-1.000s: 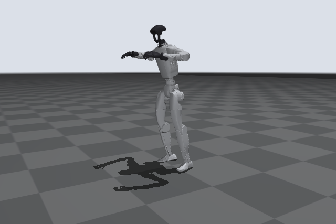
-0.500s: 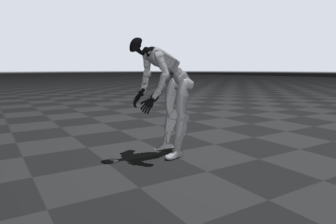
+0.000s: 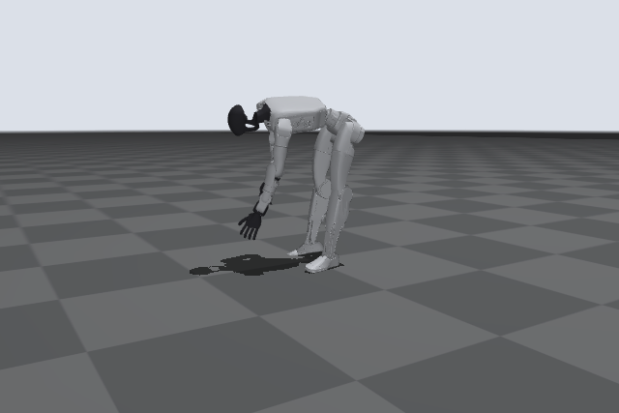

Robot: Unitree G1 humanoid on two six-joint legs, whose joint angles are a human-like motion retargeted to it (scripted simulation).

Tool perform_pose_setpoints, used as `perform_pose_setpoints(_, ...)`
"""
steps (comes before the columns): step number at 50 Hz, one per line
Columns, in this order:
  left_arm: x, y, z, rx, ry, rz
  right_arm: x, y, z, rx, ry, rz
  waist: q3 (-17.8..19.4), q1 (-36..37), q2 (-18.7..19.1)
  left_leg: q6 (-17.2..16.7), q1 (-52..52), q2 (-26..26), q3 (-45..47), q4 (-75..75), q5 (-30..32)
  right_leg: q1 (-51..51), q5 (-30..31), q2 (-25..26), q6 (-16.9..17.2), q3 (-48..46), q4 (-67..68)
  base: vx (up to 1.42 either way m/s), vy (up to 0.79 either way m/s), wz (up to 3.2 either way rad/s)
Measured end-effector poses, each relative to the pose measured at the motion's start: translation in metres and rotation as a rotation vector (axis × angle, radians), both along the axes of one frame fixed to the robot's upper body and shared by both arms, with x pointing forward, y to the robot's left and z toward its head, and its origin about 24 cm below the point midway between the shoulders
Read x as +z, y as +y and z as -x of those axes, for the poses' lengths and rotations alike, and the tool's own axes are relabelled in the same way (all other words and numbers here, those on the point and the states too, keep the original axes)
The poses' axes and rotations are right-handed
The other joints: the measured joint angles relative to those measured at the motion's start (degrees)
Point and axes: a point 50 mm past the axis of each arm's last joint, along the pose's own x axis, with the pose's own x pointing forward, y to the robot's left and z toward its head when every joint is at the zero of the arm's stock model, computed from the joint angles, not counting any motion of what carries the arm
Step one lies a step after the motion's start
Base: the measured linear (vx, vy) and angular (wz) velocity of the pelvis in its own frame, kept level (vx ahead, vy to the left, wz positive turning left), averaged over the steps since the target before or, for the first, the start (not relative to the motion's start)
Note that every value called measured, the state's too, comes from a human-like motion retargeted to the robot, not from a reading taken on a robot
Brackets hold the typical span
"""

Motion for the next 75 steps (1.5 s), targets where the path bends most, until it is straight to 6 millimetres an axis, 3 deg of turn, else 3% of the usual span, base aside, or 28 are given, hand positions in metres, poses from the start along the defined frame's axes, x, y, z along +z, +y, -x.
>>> perform_pose_setpoints(4,-0.026,-0.054,-0.017,-0.213,-0.042,-0.026,-0.010,-0.014,-0.016,-0.038,0.121,-0.062,0.0,2.5,0.9,0.0,0.7,-0.5,1.0,-0.1,-0.5,0.1,0.0,-0.2,0.0,0.6,0.0,0.00,0.00,0.00)
perform_pose_setpoints(9,-0.086,-0.119,-0.014,-0.596,-0.101,0.232,-0.031,-0.044,-0.045,-0.154,0.331,-0.139,0.0,7.7,4.0,0.0,2.8,-1.1,2.2,-0.1,-1.5,1.6,-0.2,-0.5,0.0,1.3,0.0,0.00,0.00,0.00)
perform_pose_setpoints(12,-0.106,-0.129,-0.002,-0.712,-0.115,0.300,-0.037,-0.062,-0.056,-0.229,0.398,-0.172,0.0,10.5,5.5,0.0,3.8,-1.4,2.6,-0.1,-2.0,2.4,-0.3,-0.6,0.0,1.4,0.0,0.00,0.00,0.00)
perform_pose_setpoints(15,-0.108,-0.115,0.002,-0.665,-0.135,0.276,-0.036,-0.073,-0.062,-0.279,0.391,-0.141,0.0,12.5,6.2,0.0,4.8,-1.5,2.9,-0.1,-2.3,3.0,-0.4,-0.7,0.0,1.6,0.0,-0.04,-0.01,0.00)
perform_pose_setpoints(17,-0.099,-0.094,-0.003,-0.533,-0.121,0.109,-0.028,-0.071,-0.062,-0.242,0.349,-0.116,0.0,12.8,6.0,0.0,2.0,-0.2,5.4,5.0,-3.5,2.3,0.4,-0.3,0.0,0.8,0.0,-0.23,-0.04,-0.05)
perform_pose_setpoints(21,-0.054,-0.036,-0.012,-0.186,-0.119,0.080,-0.002,-0.056,-0.056,-0.206,0.179,0.064,0.0,11.1,6.0,0.0,-0.4,0.5,5.2,7.4,-4.4,0.9,0.7,-0.1,0.0,0.6,0.0,-0.03,-0.01,-0.01)
perform_pose_setpoints(23,-0.026,-0.010,-0.007,-0.016,-0.093,0.049,0.016,-0.047,-0.050,-0.189,0.079,0.131,0.0,9.6,5.9,0.0,-1.8,0.7,5.0,7.8,-4.3,-0.2,0.8,0.0,0.0,0.4,0.0,0.00,0.00,0.00)
perform_pose_setpoints(26,0.015,0.007,0.009,0.176,-0.049,-0.101,0.042,-0.035,-0.040,-0.177,-0.051,0.157,0.0,6.9,5.3,0.0,-4.0,1.0,4.5,8.4,-4.3,-1.8,0.9,0.0,0.0,0.0,0.0,0.02,0.04,-0.10)
perform_pose_setpoints(28,0.038,-0.003,0.016,0.221,-0.051,-0.238,0.057,-0.028,-0.033,-0.177,-0.106,0.125,0.0,5.1,4.5,0.0,-5.3,1.2,4.2,8.8,-4.4,-2.7,1.0,0.0,0.0,-0.3,0.0,0.04,0.07,-0.15)
perform_pose_setpoints(30,0.051,-0.033,0.014,0.157,-0.069,-0.367,0.066,-0.027,-0.031,-0.183,-0.125,0.076,0.0,4.1,4.1,0.0,-6.3,1.2,4.2,9.2,-4.4,-3.5,1.2,0.0,0.0,-0.6,0.0,0.01,0.03,-0.03)
perform_pose_setpoints(32,0.052,-0.073,0.007,0.007,-0.077,-0.442,0.070,-0.031,-0.033,-0.198,-0.103,0.027,0.0,3.4,3.8,0.0,-6.9,1.1,4.2,9.4,-4.4,-3.9,1.2,-0.1,0.0,-0.9,0.0,0.03,0.05,-0.05)
perform_pose_setpoints(34,0.039,-0.118,-0.001,-0.197,-0.065,-0.480,0.068,-0.041,-0.040,-0.229,-0.050,-0.028,0.0,3.3,3.4,0.0,-6.8,1.0,4.5,9.6,-4.6,-3.7,1.2,-0.2,0.0,-1.0,0.0,0.02,0.03,-0.02)
perform_pose_setpoints(37,0.004,-0.178,-0.006,-0.509,-0.044,-0.476,0.059,-0.065,-0.054,-0.309,0.044,-0.105,0.0,3.7,3.6,0.0,-5.9,0.7,4.8,9.4,-4.7,-2.9,1.2,-0.4,0.0,-1.3,0.0,0.02,0.01,0.03)
perform_pose_setpoints(41,-0.052,-0.230,0.004,-0.816,-0.064,-0.372,0.053,-0.118,-0.073,-0.495,0.112,-0.182,0.0,5.7,5.4,0.0,-3.8,0.2,5.2,8.6,-4.5,-1.1,1.0,-0.6,0.0,-1.9,0.0,0.07,0.01,0.12)
perform_pose_setpoints(43,-0.077,-0.243,0.011,-0.916,-0.075,-0.262,0.059,-0.152,-0.078,-0.609,0.107,-0.186,0.0,7.5,7.1,0.0,-1.8,-0.3,4.9,6.3,-3.8,-0.1,0.6,-0.7,0.0,-2.0,0.0,0.16,-0.03,0.15)
perform_pose_setpoints(45,-0.096,-0.259,0.021,-1.027,-0.080,-0.034,0.074,-0.190,-0.079,-0.735,0.070,-0.177,0.0,10.1,9.1,0.0,2.3,-2.3,3.5,-0.1,-1.8,1.0,0.2,-0.9,0.0,-1.3,0.0,0.22,-0.05,0.28)
perform_pose_setpoints(49,-0.134,-0.252,0.029,-1.100,-0.031,0.047,0.109,-0.241,-0.071,-0.895,-0.001,-0.093,0.0,14.8,12.4,0.0,2.9,-2.4,3.2,-0.1,-2.1,1.6,0.0,-1.2,0.0,-1.5,0.0,0.08,-0.01,0.12)
perform_pose_setpoints(52,-0.157,-0.237,0.037,-1.131,0.010,0.069,0.137,-0.259,-0.062,-0.947,-0.036,0.051,0.0,17.9,14.1,0.0,2.9,-2.4,3.1,-0.1,-2.2,1.5,-0.1,-1.4,0.0,-1.4,0.0,0.02,0.00,0.02)
perform_pose_setpoints(57,-0.172,-0.205,0.045,-1.124,0.018,0.114,0.171,-0.256,-0.053,-0.952,-0.058,0.253,0.0,22.2,16.0,0.0,1.3,-2.5,3.1,-0.1,-1.9,-0.1,-0.2,-1.7,0.0,-1.3,0.0,0.00,0.00,0.00)
perform_pose_setpoints(60,-0.176,-0.194,0.053,-1.102,-0.025,0.243,0.178,-0.252,-0.050,-1.018,-0.088,0.412,0.0,24.6,19.6,0.0,0.3,-2.6,2.9,-0.1,-1.7,-1.0,-0.3,-2.0,0.0,-1.3,0.0,0.04,-0.02,0.28)
perform_pose_setpoints(62,-0.175,-0.192,0.058,-1.107,-0.047,0.278,0.173,-0.239,-0.055,-1.002,-0.096,0.504,0.0,26.1,20.6,0.0,-0.5,-2.8,2.8,-0.1,-1.5,-1.7,-0.2,-2.2,0.0,-1.3,0.0,0.02,0.00,0.28)
perform_pose_setpoints(68,-0.166,-0.209,0.067,-1.196,-0.070,0.318,0.135,-0.197,-0.073,-0.926,-0.122,0.778,0.0,29.3,23.0,0.0,-1.4,-3.4,2.7,-0.1,-1.3,-2.6,-0.3,-2.9,0.0,-1.2,0.0,0.01,0.01,0.16)
perform_pose_setpoints(70,-0.163,-0.220,0.071,-1.242,-0.072,0.344,0.114,-0.182,-0.078,-0.867,-0.132,0.826,0.0,29.7,23.1,0.0,-1.1,-3.5,2.7,-0.1,-1.4,-2.2,-0.3,-3.0,0.0,-1.2,0.0,0.00,0.00,0.00)
perform_pose_setpoints(75,-0.162,-0.225,0.074,-1.231,-0.099,0.363,0.069,-0.153,-0.077,-0.729,-0.288,0.871,0.0,27.6,22.1,0.0,0.2,-3.6,2.6,-0.1,-1.8,-0.6,-0.5,-3.1,0.0,-1.7,0.0,0.00,0.02,-0.08)
